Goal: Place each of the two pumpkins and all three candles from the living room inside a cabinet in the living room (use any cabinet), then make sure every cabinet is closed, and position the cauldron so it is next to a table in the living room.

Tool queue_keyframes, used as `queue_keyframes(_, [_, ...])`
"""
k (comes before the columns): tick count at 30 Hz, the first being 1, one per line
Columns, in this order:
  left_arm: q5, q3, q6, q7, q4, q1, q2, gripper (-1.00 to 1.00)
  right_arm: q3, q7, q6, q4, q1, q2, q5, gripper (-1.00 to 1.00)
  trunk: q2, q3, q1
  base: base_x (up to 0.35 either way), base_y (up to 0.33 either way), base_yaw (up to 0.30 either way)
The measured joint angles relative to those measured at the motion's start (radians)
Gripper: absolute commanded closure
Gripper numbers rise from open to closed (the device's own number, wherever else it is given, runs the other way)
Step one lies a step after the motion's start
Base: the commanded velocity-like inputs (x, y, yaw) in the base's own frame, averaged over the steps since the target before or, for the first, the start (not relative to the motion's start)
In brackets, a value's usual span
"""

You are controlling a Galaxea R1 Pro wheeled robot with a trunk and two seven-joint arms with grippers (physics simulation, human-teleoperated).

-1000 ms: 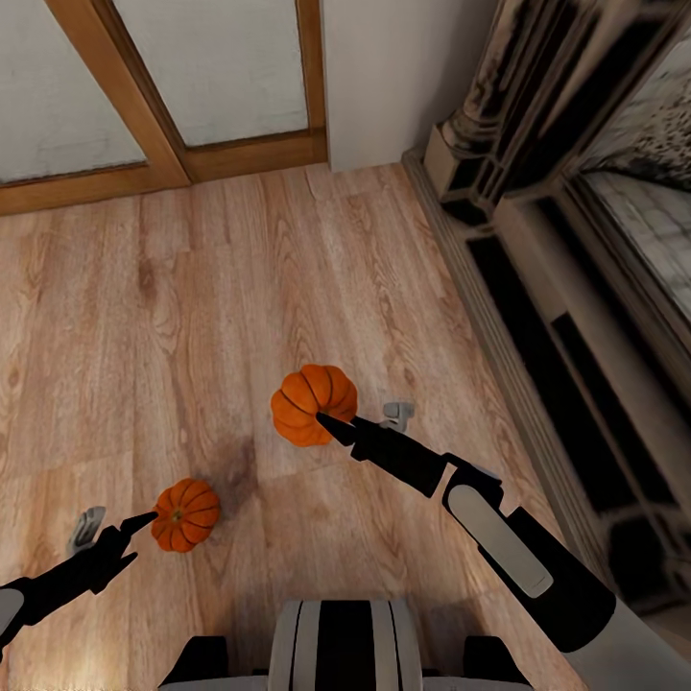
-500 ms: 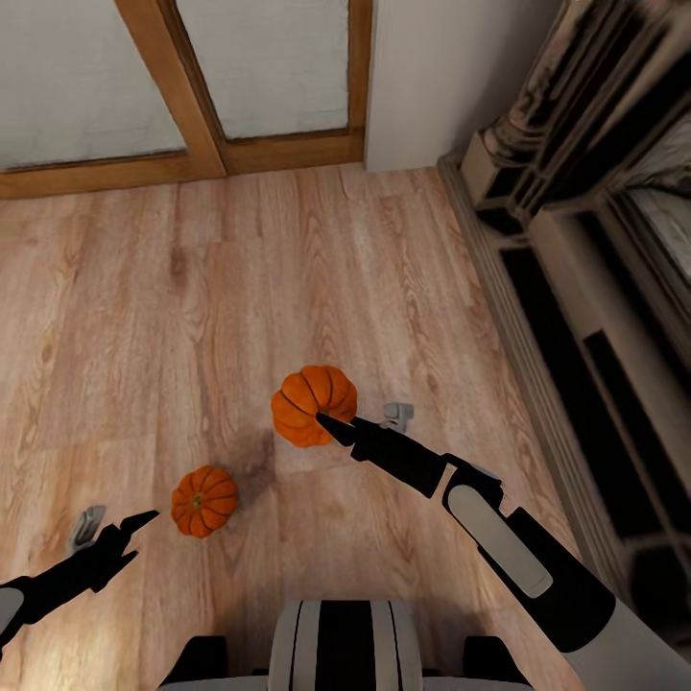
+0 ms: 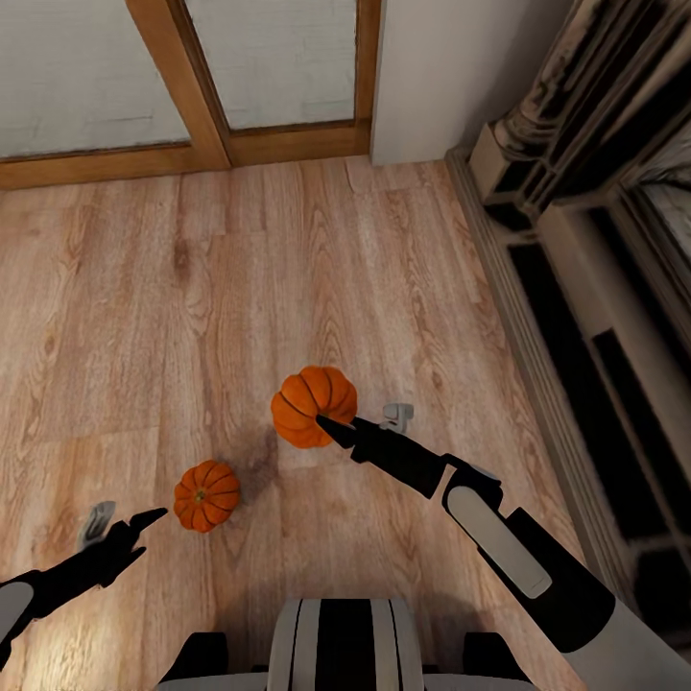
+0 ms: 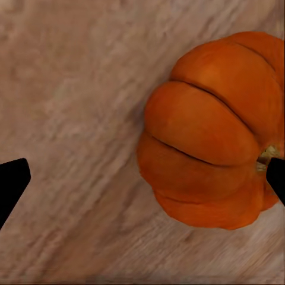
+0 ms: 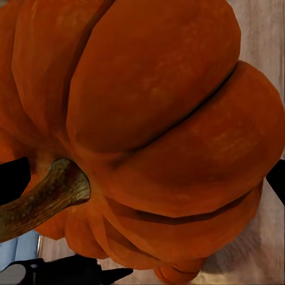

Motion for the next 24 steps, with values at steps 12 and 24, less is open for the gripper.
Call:
queue_keyframes(12, [-0.004,-0.062,-0.01,0.0,-0.048,-0.026,-0.001,-1.0,0.0,-0.001,0.0,0.001,0.001,0.001,0.03,1.0,-0.001,-0.011,0.001,0.0,0.0,0.0])
queue_keyframes(24, [-0.01,-0.062,-0.056,0.001,-0.044,-0.028,0.001,-1.0,0.0,0.0,0.0,0.0,0.0,0.0,0.04,1.0,-0.002,-0.027,0.003,0.0,0.0,0.0])
